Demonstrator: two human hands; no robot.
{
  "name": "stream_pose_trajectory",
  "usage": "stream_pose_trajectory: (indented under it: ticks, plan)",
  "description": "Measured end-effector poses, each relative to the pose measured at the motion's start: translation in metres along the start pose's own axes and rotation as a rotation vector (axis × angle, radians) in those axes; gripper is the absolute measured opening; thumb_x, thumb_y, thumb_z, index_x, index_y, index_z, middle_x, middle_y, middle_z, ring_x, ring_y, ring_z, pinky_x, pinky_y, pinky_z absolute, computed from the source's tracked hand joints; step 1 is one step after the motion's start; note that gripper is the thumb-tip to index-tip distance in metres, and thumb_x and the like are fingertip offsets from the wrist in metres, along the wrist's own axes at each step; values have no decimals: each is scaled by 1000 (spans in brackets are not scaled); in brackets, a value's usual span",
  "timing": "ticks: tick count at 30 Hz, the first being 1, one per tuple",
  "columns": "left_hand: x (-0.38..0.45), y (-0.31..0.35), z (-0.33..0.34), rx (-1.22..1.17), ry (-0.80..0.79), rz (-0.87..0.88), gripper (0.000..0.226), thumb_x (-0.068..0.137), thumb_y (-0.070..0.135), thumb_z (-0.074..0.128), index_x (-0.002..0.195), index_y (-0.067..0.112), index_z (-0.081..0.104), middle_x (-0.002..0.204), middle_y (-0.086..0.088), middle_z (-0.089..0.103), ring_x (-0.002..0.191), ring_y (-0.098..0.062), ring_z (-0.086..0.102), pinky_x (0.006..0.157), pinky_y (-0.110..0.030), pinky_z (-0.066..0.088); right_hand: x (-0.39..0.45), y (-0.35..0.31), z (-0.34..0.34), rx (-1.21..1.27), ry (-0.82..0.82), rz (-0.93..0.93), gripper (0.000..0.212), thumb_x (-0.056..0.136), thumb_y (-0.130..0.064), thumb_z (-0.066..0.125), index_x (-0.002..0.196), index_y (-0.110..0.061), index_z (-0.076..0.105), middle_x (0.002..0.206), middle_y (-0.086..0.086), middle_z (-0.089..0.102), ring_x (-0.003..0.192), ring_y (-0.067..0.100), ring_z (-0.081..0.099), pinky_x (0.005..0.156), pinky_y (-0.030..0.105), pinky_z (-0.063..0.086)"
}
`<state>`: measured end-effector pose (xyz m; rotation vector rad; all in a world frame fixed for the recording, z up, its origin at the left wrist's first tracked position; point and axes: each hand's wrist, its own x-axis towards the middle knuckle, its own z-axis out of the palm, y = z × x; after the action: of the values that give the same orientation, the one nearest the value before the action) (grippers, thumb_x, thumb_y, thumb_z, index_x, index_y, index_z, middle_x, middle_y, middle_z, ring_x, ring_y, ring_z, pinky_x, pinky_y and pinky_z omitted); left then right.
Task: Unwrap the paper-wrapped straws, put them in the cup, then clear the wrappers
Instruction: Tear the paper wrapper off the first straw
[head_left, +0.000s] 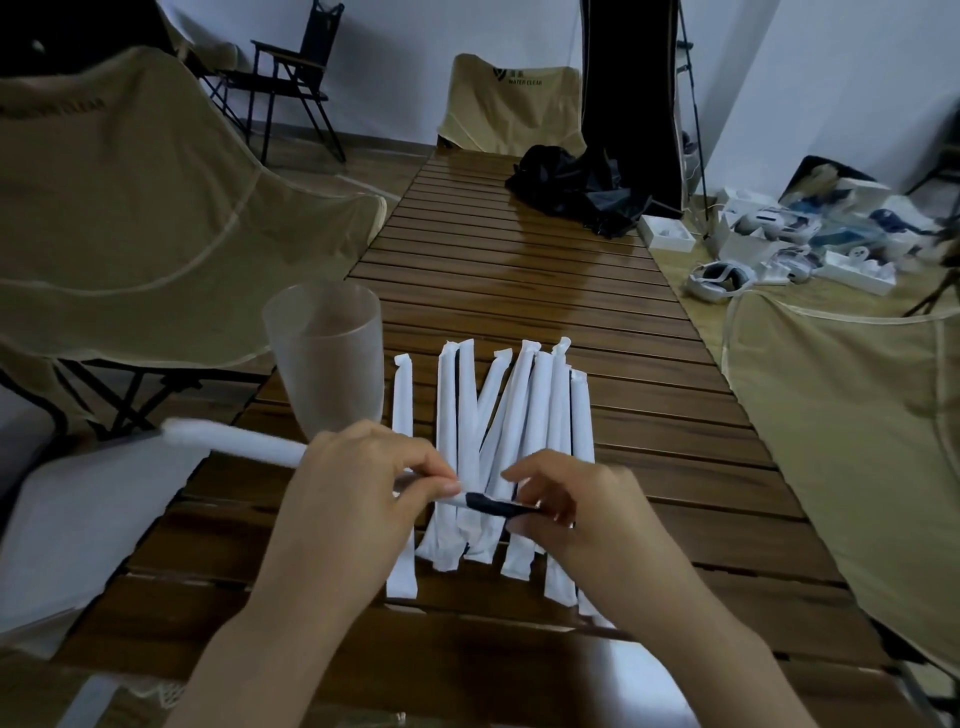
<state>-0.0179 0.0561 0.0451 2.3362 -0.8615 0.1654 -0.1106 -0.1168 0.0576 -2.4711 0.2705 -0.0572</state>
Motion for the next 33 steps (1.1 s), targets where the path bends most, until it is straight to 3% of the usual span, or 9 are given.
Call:
stream_pose_trajectory:
  ticks: [5,8,11,17,22,26,28,30,33]
  plan:
    - [1,3,-5,-53,6,22,5,77,44,68,78,41,71,72,26,63,76,4,59,65,-9,35,-1,2,-7,212,146,45,11,81,-12,73,82,-23,69,72,-10,67,64,0,57,58,12,44]
    - [-2,3,-5,-144,-92,9,16,74,50,68,89,45,69,81,30,64,93,12,55,70,-8,41,-2,5,-13,296,196,59,16,79,-8,74,79,-24,69,67,-8,65,58,0,54,53,13,42]
    - [-3,2,-3,-133,-140,30,14,80,43,67,93,46,68,81,30,65,92,10,57,71,-12,47,-2,5,-16,349,204,74,17,76,-6,76,77,-22,70,68,-4,67,60,8,59,56,21,50]
    - [-2,1,-3,-79,-133,60,12,78,34,74,89,40,72,80,26,64,91,7,56,69,-10,43,-1,-1,-10,282,197,57,18,79,-11,74,67,-24,72,64,-10,67,57,-1,56,55,10,41]
    - [1,2,0,-86,-118,190,10,75,35,77,85,37,74,76,29,59,91,10,54,64,-5,45,-1,1,-9,300,196,145,14,84,-15,70,70,-20,69,60,-7,63,48,-3,51,47,10,39]
    - [7,-1,7,-114,-59,312,28,80,53,56,98,33,64,88,18,62,84,2,58,59,-11,48,-1,9,-8,357,231,211,16,87,-15,67,70,-15,67,53,-6,58,41,0,44,42,11,36]
    - [9,-1,12,-135,-57,412,28,86,49,50,92,27,66,86,10,64,82,-5,58,61,-14,48,0,12,-6,363,245,238,16,87,-16,67,71,-15,67,53,-5,58,39,1,42,41,12,36]
    - [8,2,13,-116,-46,399,25,80,42,56,82,25,74,76,11,68,83,-6,58,65,-13,49,0,14,-3,337,251,263,15,87,-16,67,72,-15,67,57,-4,60,40,0,45,40,10,36]
    - [6,2,8,-139,-46,306,13,77,37,61,78,30,72,79,13,68,81,-4,60,65,-22,55,1,24,-1,192,315,338,16,90,-19,63,74,-18,64,68,-2,62,53,0,54,44,10,37]
